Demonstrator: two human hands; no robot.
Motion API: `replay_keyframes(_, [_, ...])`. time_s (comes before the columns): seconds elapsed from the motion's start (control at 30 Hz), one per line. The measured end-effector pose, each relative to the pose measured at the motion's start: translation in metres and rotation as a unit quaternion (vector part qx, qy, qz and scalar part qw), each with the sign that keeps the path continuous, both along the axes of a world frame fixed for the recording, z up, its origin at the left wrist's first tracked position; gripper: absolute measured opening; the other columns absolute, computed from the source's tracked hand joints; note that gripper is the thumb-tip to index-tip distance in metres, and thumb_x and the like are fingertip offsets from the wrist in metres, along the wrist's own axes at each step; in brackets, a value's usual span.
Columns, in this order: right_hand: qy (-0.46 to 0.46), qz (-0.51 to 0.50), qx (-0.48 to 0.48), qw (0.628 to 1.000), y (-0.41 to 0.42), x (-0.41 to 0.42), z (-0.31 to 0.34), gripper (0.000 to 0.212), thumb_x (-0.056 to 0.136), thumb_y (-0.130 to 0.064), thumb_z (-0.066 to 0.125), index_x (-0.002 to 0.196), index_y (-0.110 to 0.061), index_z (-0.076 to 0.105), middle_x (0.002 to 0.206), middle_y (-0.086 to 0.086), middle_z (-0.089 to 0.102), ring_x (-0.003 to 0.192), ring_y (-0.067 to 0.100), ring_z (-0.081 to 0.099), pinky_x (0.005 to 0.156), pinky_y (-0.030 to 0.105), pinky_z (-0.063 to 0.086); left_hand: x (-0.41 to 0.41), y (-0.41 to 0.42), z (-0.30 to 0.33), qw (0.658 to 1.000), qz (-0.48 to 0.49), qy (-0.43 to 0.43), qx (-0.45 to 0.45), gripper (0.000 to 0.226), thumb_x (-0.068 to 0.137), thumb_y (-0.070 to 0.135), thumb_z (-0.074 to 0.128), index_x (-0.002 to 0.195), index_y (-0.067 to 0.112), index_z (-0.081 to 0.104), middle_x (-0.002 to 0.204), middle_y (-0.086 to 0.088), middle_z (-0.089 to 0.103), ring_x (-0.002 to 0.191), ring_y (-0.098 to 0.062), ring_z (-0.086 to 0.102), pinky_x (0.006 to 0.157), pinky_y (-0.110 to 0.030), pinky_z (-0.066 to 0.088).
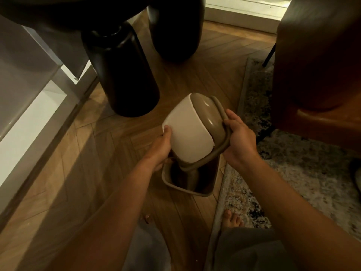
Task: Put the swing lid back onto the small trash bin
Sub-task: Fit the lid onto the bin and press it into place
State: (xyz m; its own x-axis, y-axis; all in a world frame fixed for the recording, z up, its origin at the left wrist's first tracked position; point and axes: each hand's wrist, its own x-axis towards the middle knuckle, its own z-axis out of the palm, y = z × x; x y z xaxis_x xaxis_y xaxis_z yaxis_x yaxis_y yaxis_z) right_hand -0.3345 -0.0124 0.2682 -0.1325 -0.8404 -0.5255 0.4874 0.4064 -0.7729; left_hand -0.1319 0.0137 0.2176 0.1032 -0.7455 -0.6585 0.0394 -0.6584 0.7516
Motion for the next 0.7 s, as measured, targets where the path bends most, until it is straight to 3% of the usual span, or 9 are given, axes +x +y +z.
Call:
replay_keyframes(0.1, [0.075,0.046,0.004,0.996,-0.005,-0.007,-0.013,0.037,0.096,-0.017,0.056,0.131,-0.024,0.064,0.126,0.0,0.067,0.113,0.017,0.065,0.096,0.038,0.055,0.005,-0.002,-0.003,1.0,0.014,-0.003,-0.006,0.062,0.096,0.062,0.035,0.145,0.024,0.039,0.139,-0.005,0.053,0.118,-0.029,0.055,0.091,-0.047,0.049])
replay_keyframes(0.17, [0.181,0.089,0.011,0.979,-0.005,-0.01,-0.021,0.036,0.096,-0.031,0.056,0.13,-0.027,0.065,0.121,-0.004,0.069,0.107,0.012,0.065,0.09,0.034,0.055,0.008,-0.003,-0.006,0.999,0.008,-0.032,-0.027,0.053,0.099,0.057,0.034,0.142,0.027,0.041,0.134,-0.004,0.056,0.112,-0.027,0.057,0.093,-0.047,0.049])
replay_keyframes(0.23, [0.308,0.164,-0.002,0.937,-0.002,-0.01,-0.026,0.047,0.093,-0.055,0.05,0.129,-0.03,0.065,0.114,-0.009,0.07,0.1,0.008,0.065,0.078,0.029,0.052,0.011,-0.003,-0.009,0.995,-0.017,-0.082,-0.051,0.052,0.101,0.052,0.033,0.145,0.025,0.04,0.136,-0.004,0.056,0.118,-0.029,0.056,0.098,-0.045,0.047])
replay_keyframes(0.3, [0.38,0.231,-0.019,0.896,0.003,-0.01,-0.03,0.063,0.086,-0.073,0.042,0.129,-0.032,0.063,0.11,-0.011,0.068,0.097,0.011,0.064,0.068,0.028,0.046,0.013,-0.003,-0.013,0.99,-0.034,-0.118,-0.071,0.053,0.102,0.049,0.033,0.149,0.023,0.037,0.143,-0.004,0.052,0.128,-0.03,0.05,0.099,-0.04,0.043])
replay_keyframes(0.43, [0.417,0.305,0.018,0.856,0.006,-0.012,-0.039,0.092,0.079,-0.086,0.036,0.139,-0.018,0.055,0.126,0.002,0.063,0.11,0.023,0.061,0.078,0.033,0.046,0.016,-0.001,-0.023,0.978,-0.078,-0.174,-0.081,0.054,0.102,0.048,0.034,0.151,0.026,0.033,0.151,-0.001,0.044,0.135,-0.024,0.043,0.093,-0.029,0.035])
replay_keyframes(0.57, [0.448,0.361,0.066,0.815,0.012,-0.018,-0.058,0.09,0.087,-0.081,0.029,0.126,-0.009,0.065,0.127,0.015,0.064,0.093,0.022,0.058,0.072,0.03,0.044,0.019,0.004,-0.034,0.965,-0.142,-0.211,-0.065,0.053,0.101,0.05,0.035,0.151,0.032,0.03,0.152,0.0,0.042,0.138,-0.026,0.039,0.103,-0.037,0.034])
replay_keyframes(0.7, [0.434,0.404,0.094,0.8,0.022,-0.024,-0.072,0.088,0.091,-0.076,0.028,0.122,-0.004,0.068,0.128,0.02,0.063,0.101,0.029,0.06,0.089,0.038,0.049,0.022,0.01,-0.045,0.961,-0.184,-0.201,-0.054,0.055,0.101,0.046,0.039,0.153,0.029,0.029,0.153,-0.001,0.041,0.139,-0.024,0.038,0.1,-0.03,0.031])
